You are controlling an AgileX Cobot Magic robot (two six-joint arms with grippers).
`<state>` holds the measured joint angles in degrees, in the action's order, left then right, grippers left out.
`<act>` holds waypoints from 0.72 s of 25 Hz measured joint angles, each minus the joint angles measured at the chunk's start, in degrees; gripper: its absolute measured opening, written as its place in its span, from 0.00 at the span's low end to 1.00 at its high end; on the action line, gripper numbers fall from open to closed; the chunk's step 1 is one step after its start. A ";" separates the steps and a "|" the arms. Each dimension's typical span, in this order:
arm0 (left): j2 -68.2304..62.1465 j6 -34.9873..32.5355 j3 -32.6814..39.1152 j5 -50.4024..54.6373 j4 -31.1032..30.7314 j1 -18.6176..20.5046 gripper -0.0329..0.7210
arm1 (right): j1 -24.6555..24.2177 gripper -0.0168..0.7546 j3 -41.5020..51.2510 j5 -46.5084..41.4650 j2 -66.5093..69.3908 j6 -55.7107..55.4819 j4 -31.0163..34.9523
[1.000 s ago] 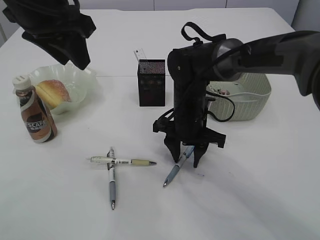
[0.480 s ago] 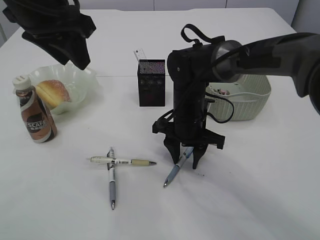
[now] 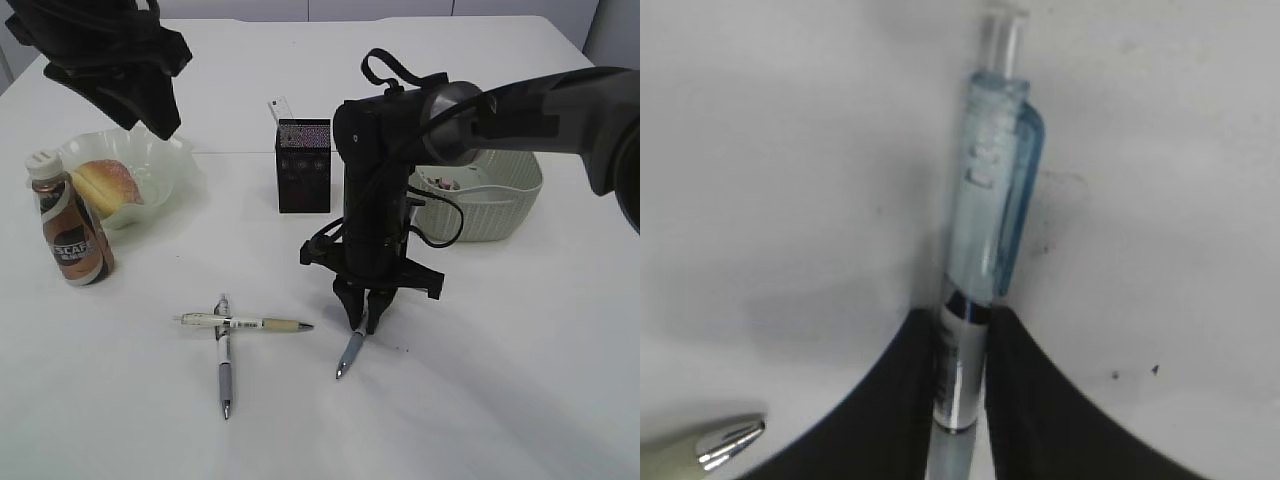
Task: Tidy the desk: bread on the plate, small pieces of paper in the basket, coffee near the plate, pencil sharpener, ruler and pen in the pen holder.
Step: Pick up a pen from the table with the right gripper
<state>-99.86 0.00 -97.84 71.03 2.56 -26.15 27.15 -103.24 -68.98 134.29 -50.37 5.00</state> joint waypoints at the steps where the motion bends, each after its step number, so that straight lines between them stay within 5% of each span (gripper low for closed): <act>1: 0.00 0.00 0.00 0.00 0.00 0.00 0.45 | 0.00 0.18 0.00 0.00 0.00 0.11 0.00; 18: 0.00 0.00 0.00 0.00 0.00 0.00 0.45 | 0.00 0.10 -2.12 -0.70 0.82 20.31 0.01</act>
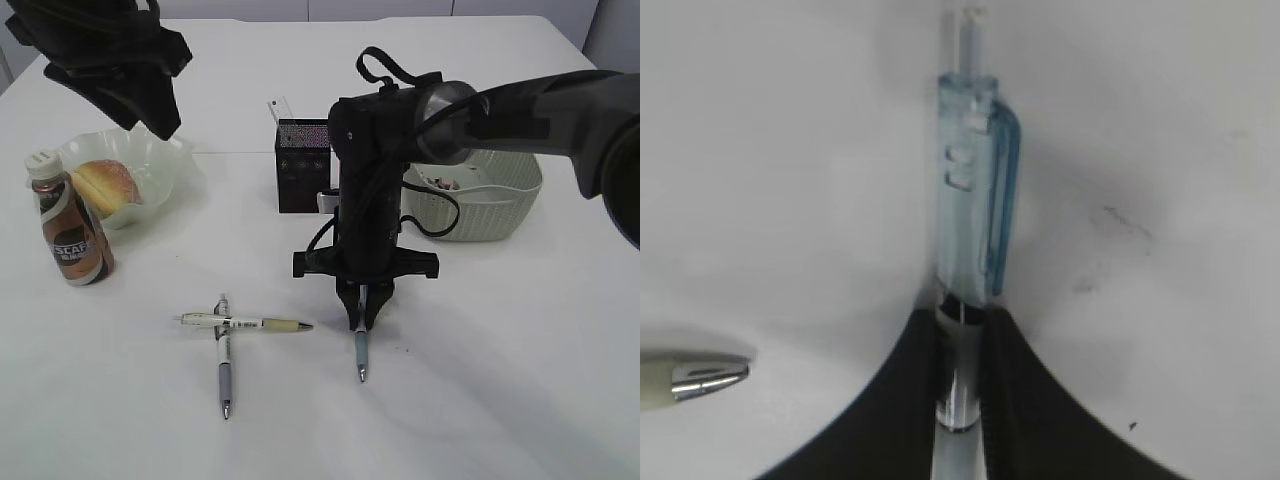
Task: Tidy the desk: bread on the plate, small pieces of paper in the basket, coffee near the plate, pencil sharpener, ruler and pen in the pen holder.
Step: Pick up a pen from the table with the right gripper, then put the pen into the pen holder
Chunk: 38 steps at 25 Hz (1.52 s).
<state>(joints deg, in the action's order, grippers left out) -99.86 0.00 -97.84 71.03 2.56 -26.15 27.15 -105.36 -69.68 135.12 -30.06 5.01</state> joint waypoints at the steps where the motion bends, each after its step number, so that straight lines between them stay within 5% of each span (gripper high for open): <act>1: 0.00 0.00 0.00 0.00 0.00 0.00 0.45 | 0.00 0.10 -0.69 -0.26 0.25 1.82 0.00; 14: 0.00 0.00 0.00 0.00 0.10 0.00 0.45 | 0.00 0.10 -4.87 0.08 -2.35 17.78 -0.65; 24: 0.00 0.00 0.00 0.00 0.10 0.00 0.45 | 0.00 0.10 -3.99 8.81 -8.92 23.43 -2.03; 33: 0.00 0.00 0.00 0.00 -2.01 0.00 0.45 | 0.00 0.10 10.11 25.26 -19.16 25.59 -3.33; 38: 0.00 0.00 0.00 -0.37 -2.56 0.00 0.45 | 0.00 0.10 24.53 42.17 -27.46 25.59 -4.29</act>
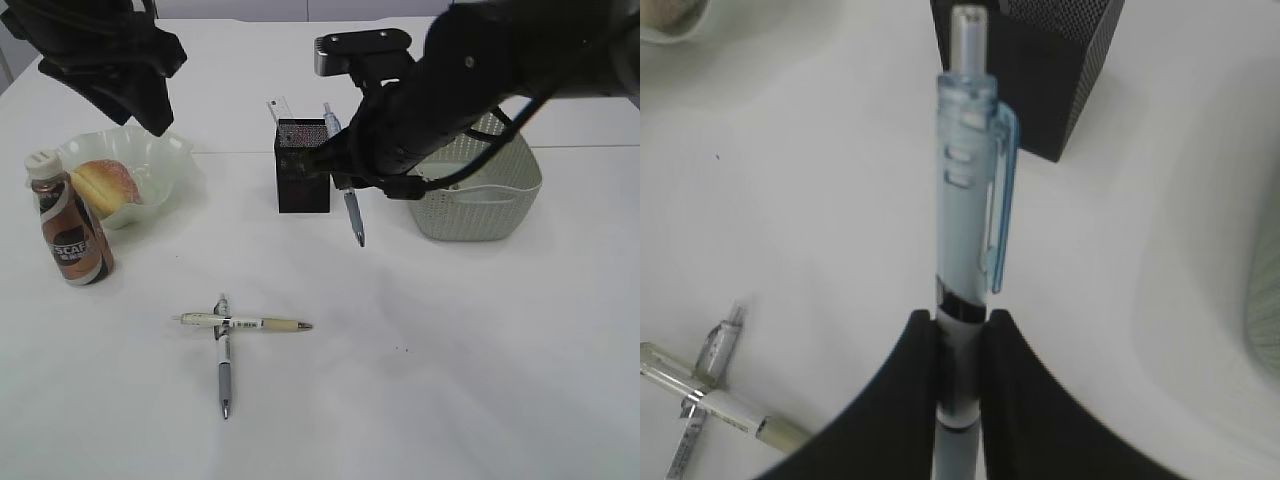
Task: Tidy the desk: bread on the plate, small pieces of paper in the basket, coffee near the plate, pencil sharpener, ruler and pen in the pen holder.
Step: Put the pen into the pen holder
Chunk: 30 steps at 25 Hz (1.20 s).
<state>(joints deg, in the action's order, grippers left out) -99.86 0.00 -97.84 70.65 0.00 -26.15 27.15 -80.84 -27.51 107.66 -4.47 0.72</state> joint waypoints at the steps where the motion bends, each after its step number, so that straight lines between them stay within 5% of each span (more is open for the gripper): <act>1: 0.00 0.00 0.00 -0.10 0.00 0.00 0.45 | 0.00 0.10 2.66 3.95 -1.47 0.00 0.00; 9: 0.00 0.00 0.00 -2.78 0.00 0.00 0.45 | 0.00 0.10 17.66 25.55 -7.39 0.08 -0.14; 20: -0.38 0.00 0.00 -3.13 0.00 0.00 0.45 | 0.00 0.10 18.82 46.34 -7.39 3.08 -0.19; 30: -2.13 0.00 0.00 -3.67 0.00 0.00 0.45 | 0.00 0.10 17.31 50.34 -5.17 8.05 0.89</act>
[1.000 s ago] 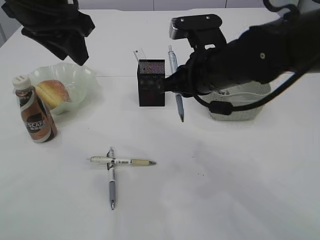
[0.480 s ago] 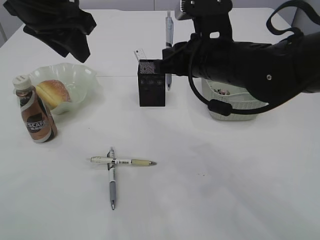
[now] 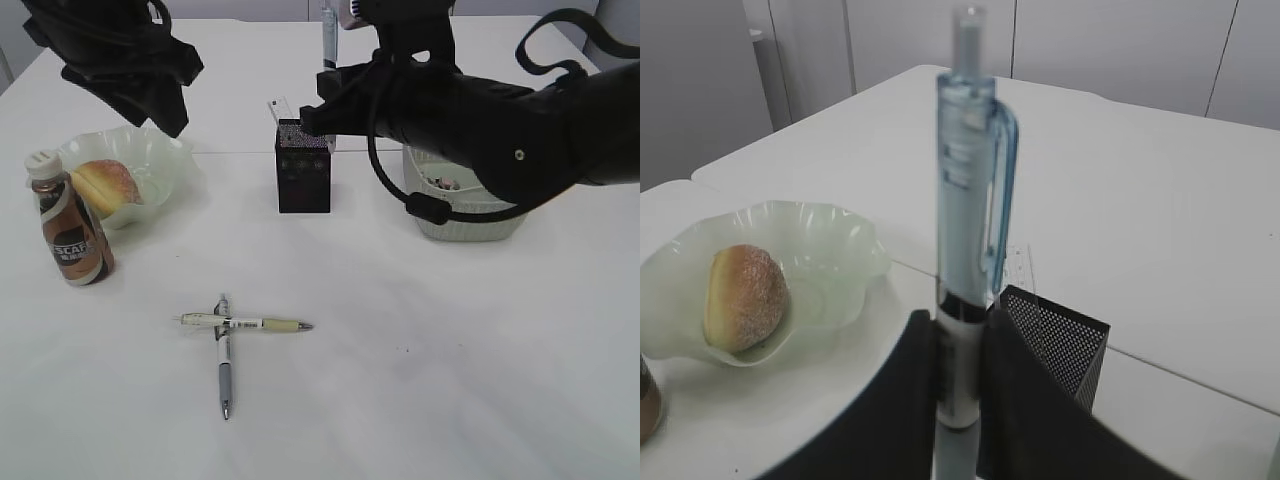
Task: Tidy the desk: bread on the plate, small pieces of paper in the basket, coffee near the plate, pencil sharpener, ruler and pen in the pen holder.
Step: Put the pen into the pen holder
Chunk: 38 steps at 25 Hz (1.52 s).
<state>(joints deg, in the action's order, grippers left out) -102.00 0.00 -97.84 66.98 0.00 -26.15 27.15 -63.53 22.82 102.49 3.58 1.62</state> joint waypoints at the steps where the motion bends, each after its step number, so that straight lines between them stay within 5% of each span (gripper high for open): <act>1: 0.00 0.00 0.00 -0.64 0.00 0.00 0.45 | -0.26 0.10 -1.05 0.14 0.61 0.14 0.41; 15: 0.00 0.00 0.00 -7.70 -4.24 0.00 0.45 | -2.05 0.10 -16.41 7.13 14.98 3.39 1.40; 27: 0.00 0.00 0.00 -8.82 -6.63 0.00 0.44 | -2.79 0.10 -29.75 2.66 26.71 4.82 1.84; 38: -1.80 0.00 0.00 -9.72 -6.99 0.00 0.44 | -4.38 0.10 -32.15 1.85 30.02 4.87 2.22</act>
<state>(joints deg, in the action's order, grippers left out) -103.80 0.00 -97.84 57.26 -6.99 -26.15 22.77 -95.68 24.68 132.51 8.45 3.84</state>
